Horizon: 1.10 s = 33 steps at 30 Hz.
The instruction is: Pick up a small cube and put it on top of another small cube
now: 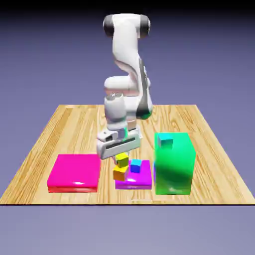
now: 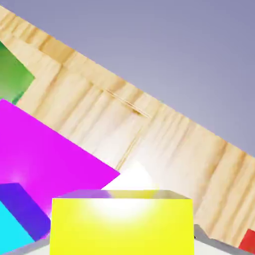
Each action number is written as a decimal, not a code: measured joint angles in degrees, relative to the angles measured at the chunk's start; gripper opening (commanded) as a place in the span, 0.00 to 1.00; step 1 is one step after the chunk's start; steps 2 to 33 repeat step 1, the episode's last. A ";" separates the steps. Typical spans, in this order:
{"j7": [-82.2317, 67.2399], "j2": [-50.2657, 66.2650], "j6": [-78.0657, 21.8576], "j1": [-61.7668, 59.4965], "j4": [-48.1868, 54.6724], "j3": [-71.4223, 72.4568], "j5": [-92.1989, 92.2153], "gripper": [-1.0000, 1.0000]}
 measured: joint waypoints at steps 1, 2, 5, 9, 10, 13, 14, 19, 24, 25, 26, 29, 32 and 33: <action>0.00 0.00 0.00 0.10 0.00 0.00 0.00 1.00; 0.00 0.00 0.00 0.10 0.00 0.00 0.00 1.00; 0.00 0.00 0.00 0.10 0.00 0.00 0.00 1.00; 0.00 0.00 0.00 0.10 0.00 0.00 0.00 1.00; 0.00 0.00 0.00 0.10 0.00 0.00 0.00 1.00; 0.00 0.00 0.00 0.10 0.00 0.00 0.00 1.00; 0.00 0.00 0.00 0.10 0.00 0.00 0.00 1.00; 0.00 0.00 0.00 0.10 0.00 0.00 0.00 1.00; 0.00 0.00 0.00 0.10 0.00 0.00 0.00 1.00; 0.00 0.00 0.00 0.10 0.00 0.00 0.00 1.00; 0.00 0.00 0.00 0.10 0.00 0.00 0.00 1.00; 0.00 0.00 0.00 0.10 0.00 0.00 0.00 1.00; 0.00 0.00 0.00 0.10 0.00 0.00 0.00 1.00; 0.00 0.00 0.00 0.10 0.00 0.00 0.00 1.00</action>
